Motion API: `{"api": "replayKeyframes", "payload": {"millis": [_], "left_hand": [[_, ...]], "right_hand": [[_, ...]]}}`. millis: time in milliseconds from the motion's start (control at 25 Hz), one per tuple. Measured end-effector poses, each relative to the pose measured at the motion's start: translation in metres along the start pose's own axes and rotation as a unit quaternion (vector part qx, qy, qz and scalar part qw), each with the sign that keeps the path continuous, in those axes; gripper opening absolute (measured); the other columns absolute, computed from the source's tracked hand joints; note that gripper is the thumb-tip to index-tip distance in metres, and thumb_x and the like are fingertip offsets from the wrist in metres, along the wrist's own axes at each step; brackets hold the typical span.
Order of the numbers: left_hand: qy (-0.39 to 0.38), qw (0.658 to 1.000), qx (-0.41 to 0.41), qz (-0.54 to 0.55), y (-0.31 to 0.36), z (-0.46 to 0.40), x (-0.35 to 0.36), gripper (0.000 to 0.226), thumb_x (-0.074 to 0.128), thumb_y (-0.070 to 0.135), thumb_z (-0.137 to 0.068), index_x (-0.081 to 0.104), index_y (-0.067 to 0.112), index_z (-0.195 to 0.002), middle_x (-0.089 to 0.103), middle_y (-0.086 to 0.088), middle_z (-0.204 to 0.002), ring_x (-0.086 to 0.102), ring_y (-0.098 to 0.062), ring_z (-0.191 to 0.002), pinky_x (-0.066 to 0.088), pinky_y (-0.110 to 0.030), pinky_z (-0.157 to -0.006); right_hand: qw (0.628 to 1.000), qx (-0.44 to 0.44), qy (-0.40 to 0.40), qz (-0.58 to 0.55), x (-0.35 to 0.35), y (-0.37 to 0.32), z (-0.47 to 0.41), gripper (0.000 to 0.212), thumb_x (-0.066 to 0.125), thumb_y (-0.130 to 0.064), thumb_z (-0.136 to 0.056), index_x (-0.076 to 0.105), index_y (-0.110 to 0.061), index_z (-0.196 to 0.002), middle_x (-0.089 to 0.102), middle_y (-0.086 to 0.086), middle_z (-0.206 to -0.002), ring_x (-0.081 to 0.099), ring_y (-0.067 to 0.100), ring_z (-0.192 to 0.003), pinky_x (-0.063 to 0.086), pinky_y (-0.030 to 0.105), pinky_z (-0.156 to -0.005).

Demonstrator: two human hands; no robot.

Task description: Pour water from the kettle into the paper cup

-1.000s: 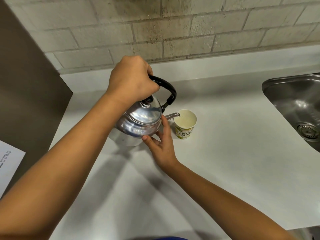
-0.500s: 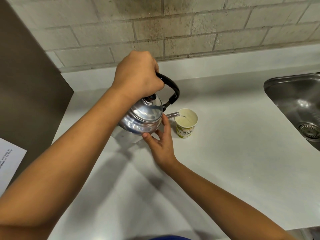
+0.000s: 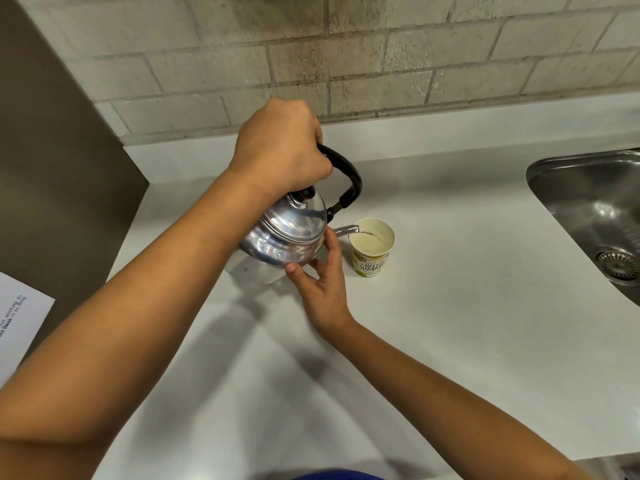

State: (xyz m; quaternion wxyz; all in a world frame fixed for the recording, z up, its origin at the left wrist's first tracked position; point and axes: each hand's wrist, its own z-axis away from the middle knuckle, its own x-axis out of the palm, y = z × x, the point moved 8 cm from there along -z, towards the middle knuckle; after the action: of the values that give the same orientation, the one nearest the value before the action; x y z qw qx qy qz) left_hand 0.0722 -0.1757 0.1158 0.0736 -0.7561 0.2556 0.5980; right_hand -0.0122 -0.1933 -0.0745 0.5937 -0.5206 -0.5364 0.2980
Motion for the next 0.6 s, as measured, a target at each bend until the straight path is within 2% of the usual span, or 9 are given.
{"api": "replayKeyframes", "payload": {"millis": [160,320,600], "left_hand": [[0.000,1.000,0.002,-0.002,0.0008,0.0008,-0.0001,0.009,0.070,0.023,-0.067,0.074,0.016,-0.071,0.050,-0.001,-0.051,0.057,-0.029,-0.060,0.030,-0.017,-0.042],[0.005,1.000,0.001,-0.005,0.0007,0.0009,-0.0014,0.009,0.070,0.024,-0.066,0.074,0.017,-0.071,0.047,0.002,-0.050,0.055,-0.027,-0.059,0.029,-0.017,-0.042],[0.002,1.000,-0.003,-0.007,-0.0003,0.0007,-0.0033,0.008,0.070,0.023,-0.066,0.073,0.016,-0.070,0.052,-0.001,-0.053,0.057,-0.027,-0.059,0.032,-0.016,-0.042]], "right_hand": [[1.000,-0.001,0.000,-0.011,0.0001,-0.0006,0.0011,0.069,0.062,-0.002,-0.082,0.023,-0.035,-0.128,0.035,-0.004,-0.136,0.046,0.019,-0.119,0.045,0.005,-0.078],[1.000,0.000,0.001,-0.018,0.0026,-0.0010,0.0019,0.069,0.063,-0.003,-0.082,0.025,-0.043,-0.123,0.036,-0.017,-0.129,0.048,0.016,-0.116,0.046,0.005,-0.077],[1.000,-0.002,-0.001,-0.024,0.0039,-0.0017,0.0016,0.068,0.063,-0.005,-0.082,0.026,-0.048,-0.120,0.036,-0.020,-0.129,0.047,0.014,-0.117,0.046,0.007,-0.077]]}}
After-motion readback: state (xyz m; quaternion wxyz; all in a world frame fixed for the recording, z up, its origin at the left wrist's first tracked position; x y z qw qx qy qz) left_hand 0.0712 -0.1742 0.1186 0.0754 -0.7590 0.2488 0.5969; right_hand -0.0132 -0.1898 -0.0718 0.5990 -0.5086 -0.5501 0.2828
